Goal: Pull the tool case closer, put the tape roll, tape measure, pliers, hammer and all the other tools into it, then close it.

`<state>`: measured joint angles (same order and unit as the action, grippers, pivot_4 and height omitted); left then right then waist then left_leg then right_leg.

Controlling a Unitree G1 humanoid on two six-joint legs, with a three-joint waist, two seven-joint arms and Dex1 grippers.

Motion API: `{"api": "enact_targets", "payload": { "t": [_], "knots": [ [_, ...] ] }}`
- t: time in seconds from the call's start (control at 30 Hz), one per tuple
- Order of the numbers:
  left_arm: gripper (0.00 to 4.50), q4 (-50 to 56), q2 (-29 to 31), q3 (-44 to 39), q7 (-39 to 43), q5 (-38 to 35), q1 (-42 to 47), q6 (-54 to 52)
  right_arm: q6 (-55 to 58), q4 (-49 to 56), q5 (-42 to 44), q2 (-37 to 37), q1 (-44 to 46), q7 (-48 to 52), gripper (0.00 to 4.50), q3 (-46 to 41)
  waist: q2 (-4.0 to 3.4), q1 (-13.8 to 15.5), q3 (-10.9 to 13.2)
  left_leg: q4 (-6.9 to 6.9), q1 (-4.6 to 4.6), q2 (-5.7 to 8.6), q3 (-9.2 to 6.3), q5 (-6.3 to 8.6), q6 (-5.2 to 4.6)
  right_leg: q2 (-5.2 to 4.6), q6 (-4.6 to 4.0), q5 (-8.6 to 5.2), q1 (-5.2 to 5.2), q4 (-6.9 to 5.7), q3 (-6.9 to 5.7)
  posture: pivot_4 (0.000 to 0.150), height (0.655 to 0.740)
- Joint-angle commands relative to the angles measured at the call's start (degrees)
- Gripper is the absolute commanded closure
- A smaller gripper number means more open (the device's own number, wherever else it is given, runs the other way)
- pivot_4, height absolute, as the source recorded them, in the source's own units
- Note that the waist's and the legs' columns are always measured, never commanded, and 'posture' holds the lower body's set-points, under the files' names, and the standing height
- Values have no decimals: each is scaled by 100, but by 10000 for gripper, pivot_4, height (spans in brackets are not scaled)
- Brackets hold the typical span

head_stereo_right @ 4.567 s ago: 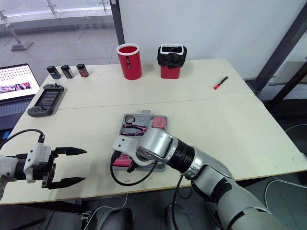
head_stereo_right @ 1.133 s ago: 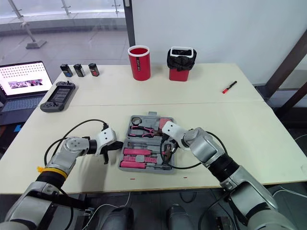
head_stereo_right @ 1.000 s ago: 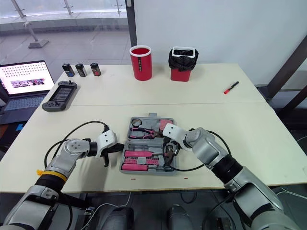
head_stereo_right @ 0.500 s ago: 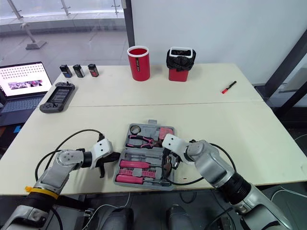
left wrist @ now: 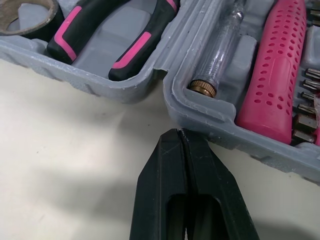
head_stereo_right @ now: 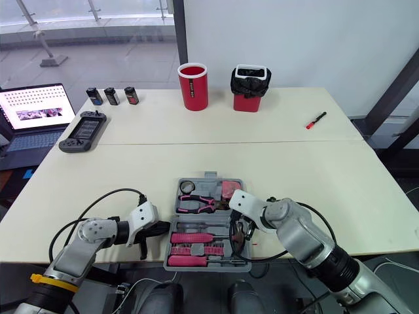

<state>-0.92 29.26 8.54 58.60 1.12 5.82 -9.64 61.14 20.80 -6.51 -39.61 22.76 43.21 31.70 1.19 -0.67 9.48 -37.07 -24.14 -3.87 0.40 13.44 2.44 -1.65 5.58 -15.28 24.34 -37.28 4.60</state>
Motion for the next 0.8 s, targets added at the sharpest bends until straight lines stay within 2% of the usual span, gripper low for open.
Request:
{"api": "enact_targets", "payload": {
  "t": [0.03, 0.8],
  "knots": [
    [44719, 106, -147, 423, 139, -162, -22, 160, 7, 397, 300, 217, -48, 203, 45000, 228, 0, 0, 0, 0, 0, 0, 0, 0, 0, 0, 0, 0, 0, 0, 0, 1500, 7387],
    [44719, 5, 117, 257, 77, -248, -228, 324, -16, 436, 347, 437, -36, 189, 45000, 248, 0, -54, -1, 6, 6, -2, -3, 0, -1, 4, -2, -1, 2, 0, 0, 1500, 7387]
  ]
}}
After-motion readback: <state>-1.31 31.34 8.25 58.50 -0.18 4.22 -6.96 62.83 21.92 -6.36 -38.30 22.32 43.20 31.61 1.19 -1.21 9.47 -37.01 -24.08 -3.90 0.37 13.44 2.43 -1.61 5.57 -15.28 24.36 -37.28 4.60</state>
